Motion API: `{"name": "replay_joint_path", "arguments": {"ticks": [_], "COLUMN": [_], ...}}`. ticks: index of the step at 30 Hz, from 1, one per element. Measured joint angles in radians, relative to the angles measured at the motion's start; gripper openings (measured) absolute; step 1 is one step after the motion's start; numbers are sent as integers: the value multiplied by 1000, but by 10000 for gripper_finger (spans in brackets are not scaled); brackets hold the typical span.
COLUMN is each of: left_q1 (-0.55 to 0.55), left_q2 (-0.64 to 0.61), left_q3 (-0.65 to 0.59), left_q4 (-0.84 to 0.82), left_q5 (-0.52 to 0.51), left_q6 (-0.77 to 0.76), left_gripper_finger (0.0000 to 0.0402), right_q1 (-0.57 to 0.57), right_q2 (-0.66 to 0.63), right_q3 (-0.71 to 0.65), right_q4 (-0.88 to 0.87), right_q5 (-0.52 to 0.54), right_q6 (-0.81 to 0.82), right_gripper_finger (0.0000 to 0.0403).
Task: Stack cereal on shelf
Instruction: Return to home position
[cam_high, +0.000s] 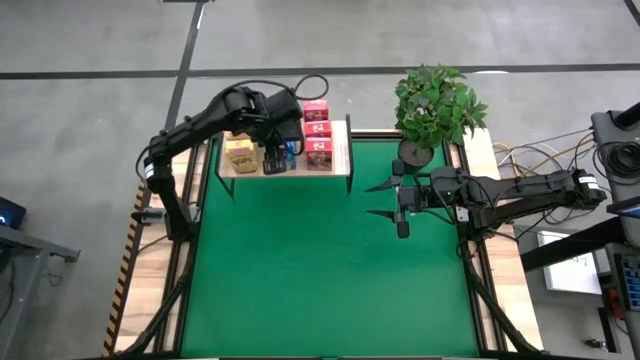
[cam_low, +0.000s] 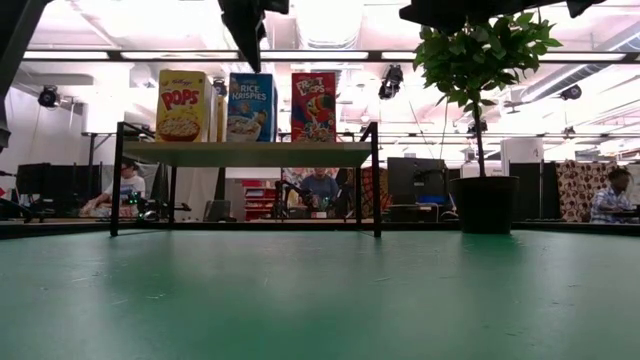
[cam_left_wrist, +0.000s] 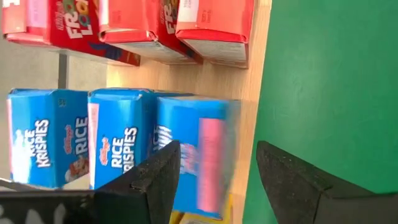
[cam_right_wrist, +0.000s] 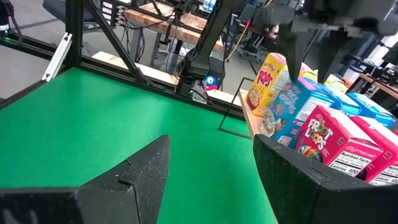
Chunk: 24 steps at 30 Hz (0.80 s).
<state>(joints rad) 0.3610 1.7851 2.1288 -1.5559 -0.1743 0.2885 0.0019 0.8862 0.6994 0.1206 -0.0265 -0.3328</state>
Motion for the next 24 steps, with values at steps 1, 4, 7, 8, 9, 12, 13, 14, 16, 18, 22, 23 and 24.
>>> {"name": "replay_joint_path", "arguments": {"ticks": [1,4,7,8,9,12,13,14,16,18,22,23,24], "left_q1": [0,0,0,0,0,0,0,0,-3,-15,-63,-78,-94], "left_q2": [-2,-18,-51,-61,-71,-110,-128,-145,-185,-229,-355,-390,-425], "left_q3": [8,17,11,7,4,-7,-12,-15,-30,-66,-213,-263,-314], "left_q4": [-5,-15,-16,-16,-16,-16,-15,-16,-11,22,149,197,242], "left_q5": [0,10,33,42,55,109,127,144,169,174,187,187,187], "left_q6": [-7,-19,-23,-30,-39,-57,-66,-73,-95,-123,-156,-168,-180], "left_gripper_finger": [194,194,195,195,195,195,195,195,195,195,195,195,195], "right_q1": [0,0,0,0,0,0,0,0,0,0,0,0,0], "right_q2": [0,0,0,0,0,0,0,0,0,0,0,0,0], "right_q3": [0,0,0,0,0,0,0,0,0,0,0,0,0], "right_q4": [-2,-5,-6,-6,-6,-12,-13,-12,-12,-17,-34,-40,-41], "right_q5": [0,0,0,0,0,0,0,0,0,0,0,0,0], "right_q6": [0,0,0,0,0,0,0,0,-4,-5,-7,-7,-7], "right_gripper_finger": [221,221,221,221,221,221,221,221,221,221,221,221,221]}}
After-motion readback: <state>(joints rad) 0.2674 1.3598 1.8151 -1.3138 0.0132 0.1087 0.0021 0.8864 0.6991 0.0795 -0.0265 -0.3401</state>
